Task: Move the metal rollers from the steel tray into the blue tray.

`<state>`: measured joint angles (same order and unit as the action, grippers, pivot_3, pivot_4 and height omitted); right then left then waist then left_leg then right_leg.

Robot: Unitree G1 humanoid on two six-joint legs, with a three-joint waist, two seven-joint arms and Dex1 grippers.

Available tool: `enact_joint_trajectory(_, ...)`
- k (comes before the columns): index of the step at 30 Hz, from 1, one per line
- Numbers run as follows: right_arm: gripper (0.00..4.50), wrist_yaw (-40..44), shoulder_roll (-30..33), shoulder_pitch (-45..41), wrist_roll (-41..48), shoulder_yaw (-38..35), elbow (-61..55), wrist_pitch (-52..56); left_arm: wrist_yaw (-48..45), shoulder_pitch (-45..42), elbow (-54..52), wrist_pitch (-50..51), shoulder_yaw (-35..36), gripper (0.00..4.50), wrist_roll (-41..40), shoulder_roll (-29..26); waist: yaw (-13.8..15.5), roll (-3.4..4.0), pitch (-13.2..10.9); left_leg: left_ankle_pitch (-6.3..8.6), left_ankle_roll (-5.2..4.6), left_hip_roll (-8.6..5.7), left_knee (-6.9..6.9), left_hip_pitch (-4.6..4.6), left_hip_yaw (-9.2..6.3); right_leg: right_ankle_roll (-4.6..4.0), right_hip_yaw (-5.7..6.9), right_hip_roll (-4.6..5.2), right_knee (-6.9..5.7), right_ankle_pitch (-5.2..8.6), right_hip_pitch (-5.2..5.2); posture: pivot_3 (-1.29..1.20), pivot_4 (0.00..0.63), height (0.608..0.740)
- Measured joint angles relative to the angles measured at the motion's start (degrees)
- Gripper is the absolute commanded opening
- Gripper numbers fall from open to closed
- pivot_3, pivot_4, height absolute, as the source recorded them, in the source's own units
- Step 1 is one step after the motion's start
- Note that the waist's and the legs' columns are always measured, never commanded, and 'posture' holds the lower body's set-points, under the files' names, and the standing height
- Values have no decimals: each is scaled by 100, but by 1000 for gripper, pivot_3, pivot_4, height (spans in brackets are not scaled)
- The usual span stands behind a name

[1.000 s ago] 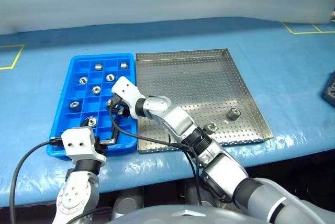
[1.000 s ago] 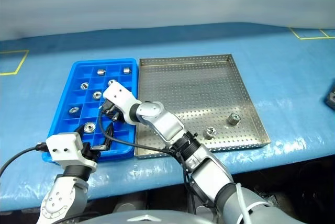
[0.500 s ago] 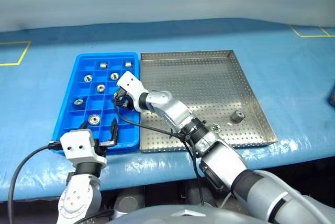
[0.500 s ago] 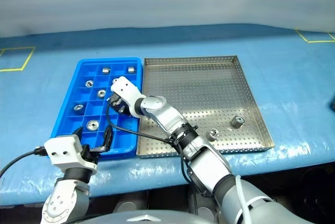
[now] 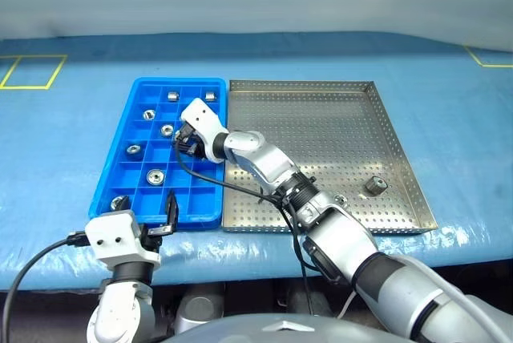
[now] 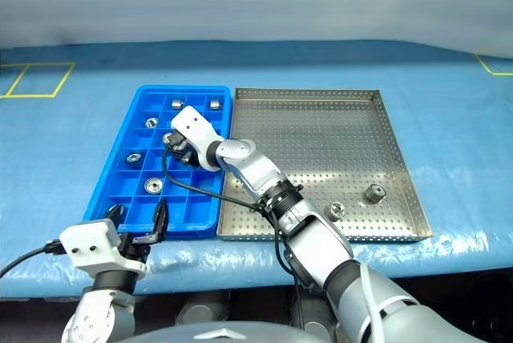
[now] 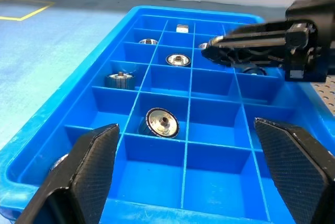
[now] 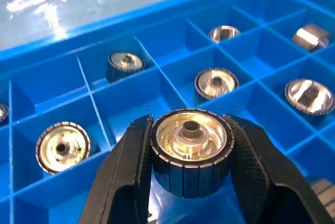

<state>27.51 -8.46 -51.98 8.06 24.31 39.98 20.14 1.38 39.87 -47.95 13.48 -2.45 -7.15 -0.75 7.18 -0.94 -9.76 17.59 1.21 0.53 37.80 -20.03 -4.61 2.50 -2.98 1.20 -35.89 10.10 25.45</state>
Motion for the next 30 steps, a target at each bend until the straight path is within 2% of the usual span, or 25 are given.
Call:
enact_joint_trajectory(6, 1708, 114, -1, 2, -74, 103, 19, -29, -25, -77, 1, 0, -38, 4500, -6, -36, 8, 2, 0, 0, 0, 0, 0, 2, -1, -1, 1, 1, -1, 1, -2, 446, 150, 740)
enact_joint_trajectory(13, 4019, 128, -4, 2, -65, 112, 137, -146, -22, -151, 1, 6, -49, 4500, -13, -45, 33, 5, 2, -1, 1, 0, 1, 8, -2, -1, 2, 1, -2, 1, -9, 454, 150, 740)
enact_joint_trajectory(15, 4475, 118, -4, 2, -59, 103, 140, -158, -19, -162, 1, 13, -50, 4500, -13, -45, 44, 6, 3, -1, 1, 0, 1, 9, -2, -1, 3, 1, -3, 1, -9, 446, 150, 740)
enact_joint_trajectory(21, 4475, -117, 1, 21, 58, -64, -132, -16, -27, -319, 1, 146, -100, 4500, -19, -84, 22, 10, -1, -2, 3, 0, 2, 0, -4, -1, 4, 0, -3, 1, -2, 343, 150, 740)
enact_joint_trajectory(27, 4475, -414, 162, 323, 201, -398, -2346, 984, -265, -1027, 68, 499, -97, 4500, -86, -324, -107, 18, 1, -5, 9, -3, 3, -13, -23, -3, 16, 5, 2, 0, -3, 180, 150, 740)
enact_joint_trajectory(30, 4475, -561, 668, 761, 129, -490, -3335, 1737, -434, -1412, 250, 699, -94, 4500, -200, -466, -207, 20, 3, -11, 19, -15, 11, -18, -22, -2, 17, 20, 4, -3, -6, 136, 150, 740)
